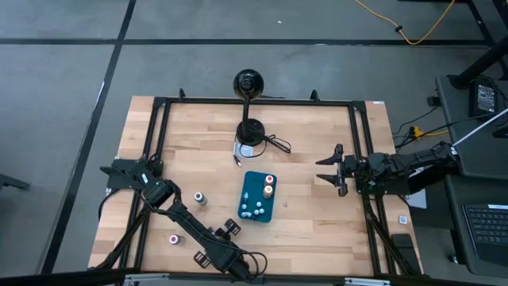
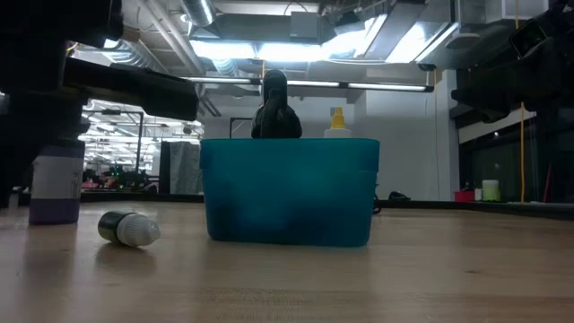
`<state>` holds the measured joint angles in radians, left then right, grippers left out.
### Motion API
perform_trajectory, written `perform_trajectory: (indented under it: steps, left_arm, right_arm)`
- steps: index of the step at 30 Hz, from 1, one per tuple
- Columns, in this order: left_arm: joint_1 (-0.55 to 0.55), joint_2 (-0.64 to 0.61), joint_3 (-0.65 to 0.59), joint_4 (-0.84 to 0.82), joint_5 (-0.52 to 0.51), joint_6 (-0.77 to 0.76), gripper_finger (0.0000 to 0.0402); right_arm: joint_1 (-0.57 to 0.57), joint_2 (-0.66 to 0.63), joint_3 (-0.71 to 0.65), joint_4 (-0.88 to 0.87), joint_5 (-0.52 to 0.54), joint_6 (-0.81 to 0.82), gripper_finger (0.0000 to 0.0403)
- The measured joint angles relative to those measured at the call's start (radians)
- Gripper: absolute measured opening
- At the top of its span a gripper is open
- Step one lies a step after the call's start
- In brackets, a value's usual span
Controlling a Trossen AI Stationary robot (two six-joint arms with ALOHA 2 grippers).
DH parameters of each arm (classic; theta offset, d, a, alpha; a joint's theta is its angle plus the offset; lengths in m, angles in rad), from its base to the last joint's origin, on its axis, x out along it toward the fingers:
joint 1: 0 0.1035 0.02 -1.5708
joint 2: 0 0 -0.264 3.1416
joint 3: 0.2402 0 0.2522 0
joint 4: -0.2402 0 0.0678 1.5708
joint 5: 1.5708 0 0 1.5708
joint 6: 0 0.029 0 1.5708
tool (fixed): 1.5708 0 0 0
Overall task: Pick & Place food coloring
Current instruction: Put the red small food coloring bottle into the bin
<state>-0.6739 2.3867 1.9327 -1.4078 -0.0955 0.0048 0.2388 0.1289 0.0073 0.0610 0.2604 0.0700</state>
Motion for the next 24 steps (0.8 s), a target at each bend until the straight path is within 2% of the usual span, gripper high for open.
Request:
perform_trajectory:
  steps: [5, 13, 24]
  left_arm:
    - [0.000, 0.000, 0.000, 0.000, 0.001, 0.000, 0.0057]
    - [0.002, 0.000, 0.000, -0.001, 0.009, -0.006, 0.0084]
    - [0.010, 0.005, -0.003, -0.067, 0.001, -0.020, 0.0199]
  right_arm:
    - [0.000, 0.000, 0.000, 0.000, 0.000, 0.000, 0.0223]
    - [0.000, 0.000, 0.000, 0.000, 0.000, 0.000, 0.0223]
    - [0.000, 0.000, 0.000, 0.000, 0.000, 0.000, 0.0223]
